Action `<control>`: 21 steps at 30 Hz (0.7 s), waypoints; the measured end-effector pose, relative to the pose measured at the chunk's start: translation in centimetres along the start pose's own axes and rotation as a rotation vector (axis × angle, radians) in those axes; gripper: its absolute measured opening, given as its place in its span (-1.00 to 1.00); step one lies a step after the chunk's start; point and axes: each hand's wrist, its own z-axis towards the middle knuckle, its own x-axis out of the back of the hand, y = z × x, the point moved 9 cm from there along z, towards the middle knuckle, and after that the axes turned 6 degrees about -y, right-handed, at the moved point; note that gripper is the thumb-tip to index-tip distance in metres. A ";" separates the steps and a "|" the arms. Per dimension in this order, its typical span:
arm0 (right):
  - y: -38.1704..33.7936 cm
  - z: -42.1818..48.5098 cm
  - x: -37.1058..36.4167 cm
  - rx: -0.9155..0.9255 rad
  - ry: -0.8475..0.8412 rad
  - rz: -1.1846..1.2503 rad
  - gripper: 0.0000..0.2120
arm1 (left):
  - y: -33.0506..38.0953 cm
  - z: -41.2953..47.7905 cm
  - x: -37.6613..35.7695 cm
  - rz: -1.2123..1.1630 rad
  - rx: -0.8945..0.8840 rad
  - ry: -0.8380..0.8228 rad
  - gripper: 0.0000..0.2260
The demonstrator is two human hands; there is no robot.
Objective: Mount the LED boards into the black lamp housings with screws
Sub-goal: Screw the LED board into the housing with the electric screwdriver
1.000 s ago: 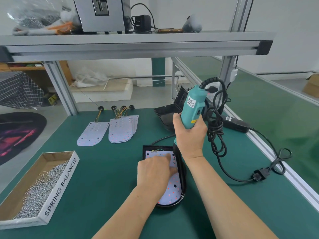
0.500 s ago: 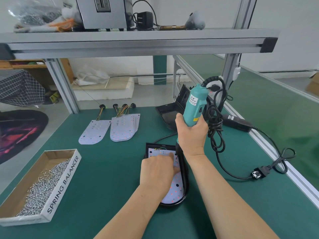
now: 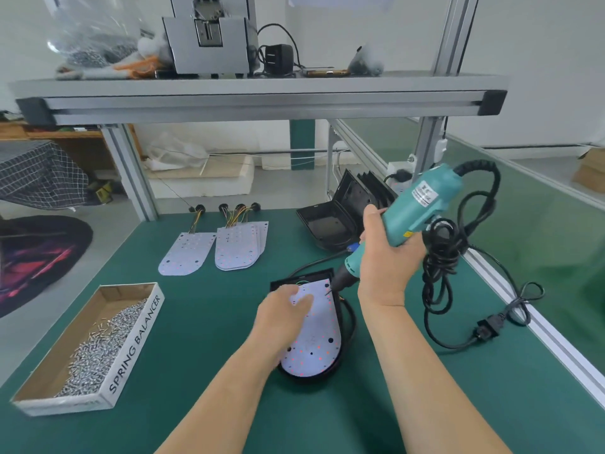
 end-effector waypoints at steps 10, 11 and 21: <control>-1.7 -4.1 2.7 -0.080 0.193 0.236 -0.81 | -2.0 -4.3 -0.1 -0.962 0.087 -0.208 -0.80; -1.8 -4.4 2.8 -0.086 0.194 0.245 -0.81 | -2.2 -4.5 -0.3 -0.972 0.087 -0.211 -0.82; -2.6 -6.0 2.9 -0.111 0.158 0.223 -0.82 | -2.6 -5.6 -1.4 -1.089 0.157 -0.174 -0.90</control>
